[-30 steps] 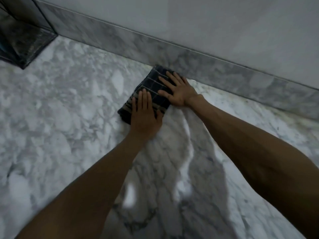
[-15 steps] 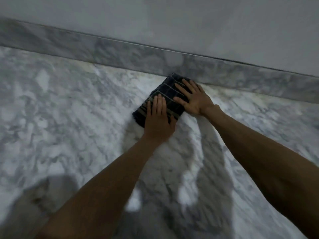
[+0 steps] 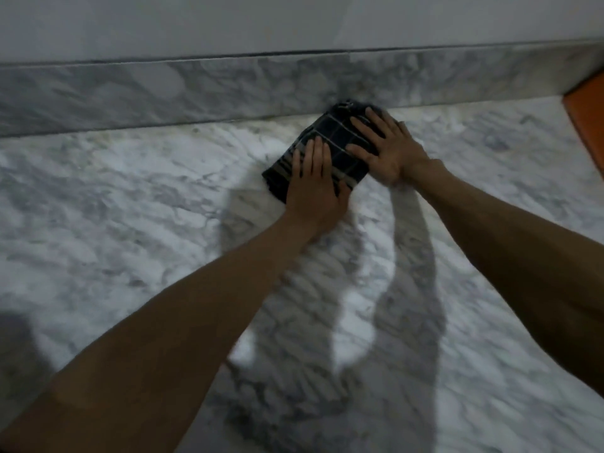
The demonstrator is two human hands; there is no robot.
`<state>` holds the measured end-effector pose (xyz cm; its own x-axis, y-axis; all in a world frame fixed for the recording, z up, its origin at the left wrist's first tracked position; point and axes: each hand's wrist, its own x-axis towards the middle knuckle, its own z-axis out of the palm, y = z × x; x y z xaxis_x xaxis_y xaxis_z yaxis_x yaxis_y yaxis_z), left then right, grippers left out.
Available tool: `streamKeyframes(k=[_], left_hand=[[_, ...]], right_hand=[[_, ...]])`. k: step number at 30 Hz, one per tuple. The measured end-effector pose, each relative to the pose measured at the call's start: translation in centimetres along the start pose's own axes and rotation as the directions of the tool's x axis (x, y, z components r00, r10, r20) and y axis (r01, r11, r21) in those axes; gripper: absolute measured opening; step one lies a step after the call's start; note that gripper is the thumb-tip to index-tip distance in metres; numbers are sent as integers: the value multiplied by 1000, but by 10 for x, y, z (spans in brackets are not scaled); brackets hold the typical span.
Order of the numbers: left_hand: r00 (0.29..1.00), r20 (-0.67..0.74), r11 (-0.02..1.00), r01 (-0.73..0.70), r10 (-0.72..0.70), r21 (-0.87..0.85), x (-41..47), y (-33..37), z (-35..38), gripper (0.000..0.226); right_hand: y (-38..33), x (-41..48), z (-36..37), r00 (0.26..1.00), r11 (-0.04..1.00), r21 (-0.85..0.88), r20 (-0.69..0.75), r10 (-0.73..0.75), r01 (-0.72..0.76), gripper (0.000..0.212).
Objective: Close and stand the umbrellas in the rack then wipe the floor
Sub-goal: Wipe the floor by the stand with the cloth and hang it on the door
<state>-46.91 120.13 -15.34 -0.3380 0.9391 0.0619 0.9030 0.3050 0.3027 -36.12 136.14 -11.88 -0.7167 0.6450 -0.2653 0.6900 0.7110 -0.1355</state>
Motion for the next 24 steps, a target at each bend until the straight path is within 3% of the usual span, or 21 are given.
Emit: streamKeyframes(k=[5,9,12,18,24], left_hand=[[974,118,980,-196,192,20,53,41,13,80],[935,177,944,-324,308,67,78,53,20,85],[921,224,932,-348,319,104,84,55,14,86],[871,374,908,-394,318,145,84,64,2,74],[820,398,857,-496,411,139,34,104,13,72]], right_hand=[[67,-12,-6,976,976,28,-14,217,-217,72],[91,-17,-3,952,953,48,-40,303,-301,84],[89,-18,0,923,923,112,-83,377,-367,73],[81,-51,5,869,860,147,-16,495,-488,75],[88,-133,27,808,800,148,-9,589,-581,75]])
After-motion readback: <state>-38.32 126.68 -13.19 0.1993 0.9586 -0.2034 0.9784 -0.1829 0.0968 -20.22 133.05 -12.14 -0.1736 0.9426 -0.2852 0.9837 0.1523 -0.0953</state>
